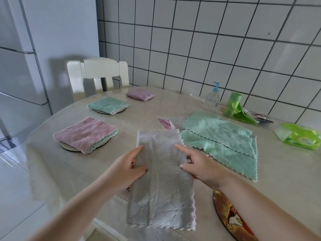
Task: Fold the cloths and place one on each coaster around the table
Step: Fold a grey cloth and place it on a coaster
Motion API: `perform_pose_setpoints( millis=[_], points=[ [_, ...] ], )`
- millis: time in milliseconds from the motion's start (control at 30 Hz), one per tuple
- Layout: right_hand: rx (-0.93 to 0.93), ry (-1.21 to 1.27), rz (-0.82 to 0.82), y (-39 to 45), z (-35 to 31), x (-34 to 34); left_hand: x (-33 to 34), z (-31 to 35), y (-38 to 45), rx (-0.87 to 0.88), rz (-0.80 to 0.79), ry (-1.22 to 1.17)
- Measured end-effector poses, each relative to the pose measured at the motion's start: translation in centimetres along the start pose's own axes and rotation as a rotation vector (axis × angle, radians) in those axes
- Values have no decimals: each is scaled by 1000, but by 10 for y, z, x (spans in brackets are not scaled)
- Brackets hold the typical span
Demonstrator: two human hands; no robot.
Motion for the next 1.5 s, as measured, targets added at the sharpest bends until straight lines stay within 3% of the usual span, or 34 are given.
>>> perform_pose_setpoints(
  millis=[133, 233, 300, 433, 533, 700, 833, 1033, 1167, 1233, 1367, 1500],
  points=[
    [90, -95, 7, 1, 17, 11, 5, -15, -1, -79, -149, -10],
    [71, 30, 51, -5, 24, 5, -3, -12, -11, 16, -164, -118],
    [-11, -31, 89, -14, 24, -2, -11, -15, -20, 60, -159, -125],
    [-106, -174, 70, -36, 27, -3, -25, -21, -39, 371, -24, 402],
    [-232, -340, 76, -48, 24, 2, -13, -22, -47, 594, -36, 718],
    [-527, -884, 101, -57, 13, 22, 1, -26, -53, 718, -118, 831],
    [-621, -1077, 158, -56, 14, 26, 9, -30, -56, 756, -161, 817],
    [-627, -1041, 175, -63, 12, 24, 4, -19, -60, 822, -49, 607],
    [-722, -898, 239, -81, -1, 22, 0, -6, -72, 887, -3, 526],
    [-714, -762, 188, -85, -1, 25, -1, 0, -80, 893, 1, 476],
    [-528, -564, 108, -82, 4, 30, -4, 6, -81, 760, 47, 368],
    [-324, -432, 355, -67, 4, 12, -11, 6, -58, 566, 144, 79]
  ],
)
Point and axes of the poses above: each hand's wrist, its own y-axis towards the middle knuckle, its own x-axis out of the palm, z = x × y, the point moved 7 cm from there along y, towards the middle knuckle, and after that the axes turned 1 degree about y, right-handed, at the moved point
